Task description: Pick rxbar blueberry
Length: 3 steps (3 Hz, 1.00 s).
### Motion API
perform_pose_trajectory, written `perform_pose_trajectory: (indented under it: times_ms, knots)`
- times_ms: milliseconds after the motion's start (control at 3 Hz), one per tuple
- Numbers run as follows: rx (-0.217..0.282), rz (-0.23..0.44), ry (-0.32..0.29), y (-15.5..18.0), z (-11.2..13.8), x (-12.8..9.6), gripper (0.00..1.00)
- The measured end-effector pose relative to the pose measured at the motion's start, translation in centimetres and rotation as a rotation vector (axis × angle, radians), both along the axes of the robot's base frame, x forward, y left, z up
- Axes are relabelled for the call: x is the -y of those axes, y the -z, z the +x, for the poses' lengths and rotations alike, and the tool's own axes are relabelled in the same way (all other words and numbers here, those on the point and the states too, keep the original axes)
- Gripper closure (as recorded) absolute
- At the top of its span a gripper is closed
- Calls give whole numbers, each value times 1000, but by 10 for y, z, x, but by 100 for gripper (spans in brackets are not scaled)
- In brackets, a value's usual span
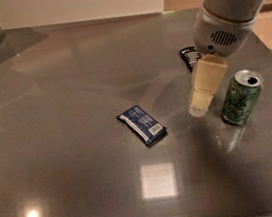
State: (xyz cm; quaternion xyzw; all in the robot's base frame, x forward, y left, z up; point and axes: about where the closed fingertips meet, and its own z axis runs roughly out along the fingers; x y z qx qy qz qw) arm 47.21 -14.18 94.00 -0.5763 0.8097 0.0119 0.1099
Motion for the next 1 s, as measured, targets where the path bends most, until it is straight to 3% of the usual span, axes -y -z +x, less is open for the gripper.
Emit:
perform_pose_trajectory:
  times_ms: [667,1000]
  knots:
    - [-84,-65,79,47,1,-60,0]
    - [-107,-108,100,69,-1,-79,0]
